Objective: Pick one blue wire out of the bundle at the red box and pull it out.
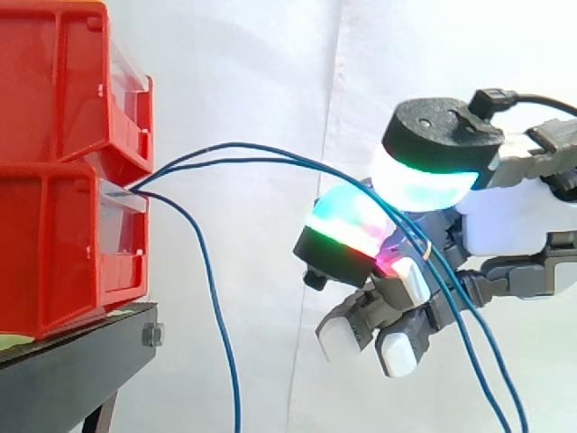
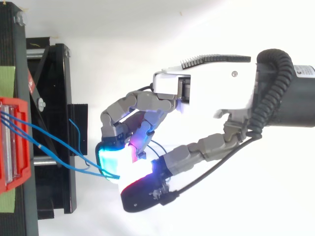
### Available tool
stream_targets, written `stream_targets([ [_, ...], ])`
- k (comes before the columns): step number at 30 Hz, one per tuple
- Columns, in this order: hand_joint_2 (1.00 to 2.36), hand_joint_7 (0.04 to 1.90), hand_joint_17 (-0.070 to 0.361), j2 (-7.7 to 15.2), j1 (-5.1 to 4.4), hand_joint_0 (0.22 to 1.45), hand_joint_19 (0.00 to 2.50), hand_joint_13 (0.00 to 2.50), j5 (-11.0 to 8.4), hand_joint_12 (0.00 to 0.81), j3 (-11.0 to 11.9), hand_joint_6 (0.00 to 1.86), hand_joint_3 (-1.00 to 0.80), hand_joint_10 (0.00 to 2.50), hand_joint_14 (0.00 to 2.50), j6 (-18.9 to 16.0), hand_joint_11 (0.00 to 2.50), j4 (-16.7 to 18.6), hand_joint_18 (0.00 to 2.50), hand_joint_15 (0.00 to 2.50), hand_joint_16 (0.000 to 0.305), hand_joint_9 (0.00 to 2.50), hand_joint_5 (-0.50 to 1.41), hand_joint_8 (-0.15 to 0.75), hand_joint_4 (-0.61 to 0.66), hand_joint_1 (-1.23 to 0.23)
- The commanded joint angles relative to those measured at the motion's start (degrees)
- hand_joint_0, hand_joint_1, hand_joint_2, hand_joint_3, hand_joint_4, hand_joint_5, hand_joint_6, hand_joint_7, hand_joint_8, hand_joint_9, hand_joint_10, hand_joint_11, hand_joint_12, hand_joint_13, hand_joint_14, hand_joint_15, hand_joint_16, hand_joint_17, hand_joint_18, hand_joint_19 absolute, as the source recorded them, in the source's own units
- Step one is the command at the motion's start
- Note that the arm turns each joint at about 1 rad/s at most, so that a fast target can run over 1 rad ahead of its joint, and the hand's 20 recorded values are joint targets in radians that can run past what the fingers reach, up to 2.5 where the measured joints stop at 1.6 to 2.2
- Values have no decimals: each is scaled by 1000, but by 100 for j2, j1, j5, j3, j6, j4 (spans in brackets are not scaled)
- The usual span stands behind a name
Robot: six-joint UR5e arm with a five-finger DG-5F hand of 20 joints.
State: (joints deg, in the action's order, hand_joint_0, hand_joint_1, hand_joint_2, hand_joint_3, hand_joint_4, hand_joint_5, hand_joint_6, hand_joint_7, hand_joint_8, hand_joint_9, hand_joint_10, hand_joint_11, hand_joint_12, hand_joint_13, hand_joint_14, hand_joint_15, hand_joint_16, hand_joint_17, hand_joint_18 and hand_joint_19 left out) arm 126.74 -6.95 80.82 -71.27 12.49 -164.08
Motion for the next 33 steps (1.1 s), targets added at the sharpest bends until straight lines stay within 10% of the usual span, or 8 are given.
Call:
stream_targets([
  [1, 1014, 1013, 136, 0, 1, 667, 395, 650, 4, 457, 0, 858, -311, 19, 11, -1, 739, -1, 724, 308, 61, 841, -185, 363, 279, -928],
  [15, 1002, 1358, 130, 0, 27, 588, 473, 658, 21, 436, 0, 587, -471, 16, 11, -10, 455, -1, 695, 300, 58, 966, -54, 321, 259, -609],
  [33, 1016, 1118, 135, 0, 19, 610, 450, 664, 21, 467, 8, 879, -255, 20, 12, -1, 747, -1, 716, 337, 60, 920, -171, 373, 250, -856],
])
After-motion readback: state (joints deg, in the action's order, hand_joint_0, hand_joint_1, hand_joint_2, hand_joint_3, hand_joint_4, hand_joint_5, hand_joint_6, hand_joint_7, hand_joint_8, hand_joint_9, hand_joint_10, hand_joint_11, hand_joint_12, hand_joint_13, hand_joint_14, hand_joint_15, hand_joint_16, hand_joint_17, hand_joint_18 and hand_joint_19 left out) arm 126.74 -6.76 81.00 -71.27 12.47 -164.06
